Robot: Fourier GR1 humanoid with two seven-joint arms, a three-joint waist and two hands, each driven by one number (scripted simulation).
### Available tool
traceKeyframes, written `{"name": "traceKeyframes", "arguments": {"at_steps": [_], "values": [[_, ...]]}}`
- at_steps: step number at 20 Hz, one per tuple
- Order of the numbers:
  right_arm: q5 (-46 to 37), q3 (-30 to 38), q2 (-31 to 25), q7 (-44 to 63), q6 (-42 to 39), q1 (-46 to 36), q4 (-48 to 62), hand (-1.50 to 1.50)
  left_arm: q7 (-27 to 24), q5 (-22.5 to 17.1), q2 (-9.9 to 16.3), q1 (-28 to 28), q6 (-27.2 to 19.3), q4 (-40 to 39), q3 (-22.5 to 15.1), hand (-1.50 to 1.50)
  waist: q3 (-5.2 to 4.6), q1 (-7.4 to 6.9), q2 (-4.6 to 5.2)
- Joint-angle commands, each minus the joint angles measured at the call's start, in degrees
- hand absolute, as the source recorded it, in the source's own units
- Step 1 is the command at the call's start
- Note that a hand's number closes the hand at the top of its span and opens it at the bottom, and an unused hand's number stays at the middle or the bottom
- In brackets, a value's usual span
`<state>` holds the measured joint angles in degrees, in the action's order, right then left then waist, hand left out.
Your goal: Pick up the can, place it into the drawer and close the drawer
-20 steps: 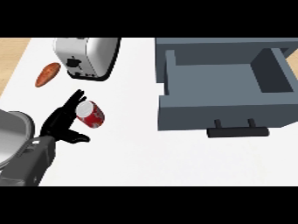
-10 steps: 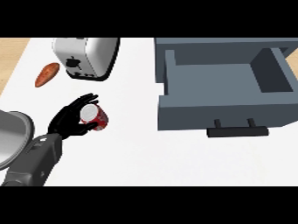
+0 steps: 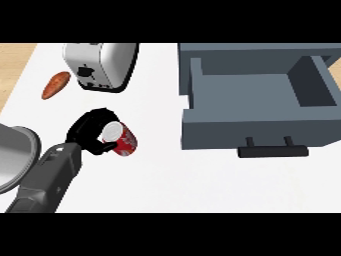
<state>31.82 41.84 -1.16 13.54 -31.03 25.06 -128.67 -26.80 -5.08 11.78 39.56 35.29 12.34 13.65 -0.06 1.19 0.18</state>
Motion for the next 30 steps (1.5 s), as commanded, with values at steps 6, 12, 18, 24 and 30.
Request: {"name": "traceKeyframes", "arguments": {"at_steps": [6, 12, 18, 24, 30], "values": [[1.6, 1.5, 0.6, 0.7, -0.1, 2.8, -2.5, -1.50, -1.2, -5.1, -3.8, -1.3, -7.6, 6.7, 3.9, 1.50, 0.10, -1.47, -0.62], [1.8, 3.2, 1.1, -2.7, -1.5, 4.2, 0.2, -1.50, -3.7, -7.0, -8.6, -5.6, -23.7, 13.6, 5.9, 1.50, 0.21, -1.87, -0.95], [1.0, 2.5, 1.1, -0.3, 1.4, 2.0, -0.6, -1.50, 7.6, -7.7, -10.7, -7.8, -27.7, 33.8, 1.7, 1.50, 0.22, -3.06, -1.17], [-1.4, 0.0, 1.1, 0.8, 2.8, 1.0, -2.1, -1.50, 21.9, -9.7, -11.7, -6.7, -36.8, 51.5, -4.7, 1.50, 0.17, -2.71, -0.86], [-3.3, -1.3, 1.1, -0.7, 2.5, -0.9, 0.1, -1.50, 30.9, -11.6, -11.8, -7.8, -49.5, 65.2, -15.2, 1.50, 0.12, -1.55, -0.53]]}}
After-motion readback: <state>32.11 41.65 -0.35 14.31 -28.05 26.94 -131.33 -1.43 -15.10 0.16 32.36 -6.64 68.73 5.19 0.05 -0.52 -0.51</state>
